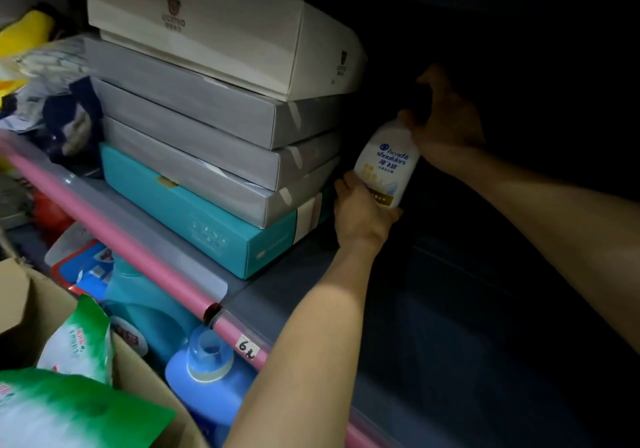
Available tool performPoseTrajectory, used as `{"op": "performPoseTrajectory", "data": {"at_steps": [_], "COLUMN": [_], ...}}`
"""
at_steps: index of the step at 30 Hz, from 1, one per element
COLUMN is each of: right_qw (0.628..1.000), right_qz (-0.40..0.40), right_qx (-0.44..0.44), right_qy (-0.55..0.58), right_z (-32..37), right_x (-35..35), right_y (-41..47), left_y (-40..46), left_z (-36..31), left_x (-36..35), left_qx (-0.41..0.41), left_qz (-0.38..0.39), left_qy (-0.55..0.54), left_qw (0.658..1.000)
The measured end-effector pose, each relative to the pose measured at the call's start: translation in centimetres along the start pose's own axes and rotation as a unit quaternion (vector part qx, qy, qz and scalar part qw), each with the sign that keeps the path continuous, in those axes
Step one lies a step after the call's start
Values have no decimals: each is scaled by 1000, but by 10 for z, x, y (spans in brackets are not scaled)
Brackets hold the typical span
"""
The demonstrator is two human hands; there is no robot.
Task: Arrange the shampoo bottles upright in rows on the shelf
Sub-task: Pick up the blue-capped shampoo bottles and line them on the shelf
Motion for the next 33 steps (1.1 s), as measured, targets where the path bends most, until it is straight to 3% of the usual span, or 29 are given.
{"op": "performPoseTrajectory", "data": {"at_steps": [8,13,15,17,19,23,26,30,33], "right_qw": [1000,995,990,990,985,953,900,838,827], "right_qz": [-20,51,33,42,121,226,290,387,373], "right_qx": [2,-45,-83,-103,-115,-188,-273,-344,-372], "right_qy": [-17,71,110,87,36,-73,-178,-173,-194], "right_z": [-4,6,8,6,-4,-47,-96,-136,-150], "right_x": [-2,9,39,71,104,161,208,217,220], "right_y": [3,-9,-31,-64,-118,-212,-284,-352,-373], "left_y": [4,-3,-20,-48,-92,-165,-232,-283,-310], "left_z": [5,2,-13,-32,-56,-94,-124,-144,-145], "left_x": [-4,11,24,34,43,57,63,66,61], "left_qx": [-11,29,34,26,24,-8,-39,-40,-47], "left_qz": [5,94,122,157,203,263,320,351,374], "left_qy": [0,65,58,18,-23,-33,-10,-13,7], "left_qw": [1000,993,990,987,979,964,947,935,926]}}
Point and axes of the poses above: each hand's wrist, its own y-axis towards the middle knuckle, its own x-axis out of the back of the hand, z = x × y, the point moved 8 cm from there along y, towards the middle knuckle, and after that the axes turned 3 degrees about y, right-handed, at the moved point
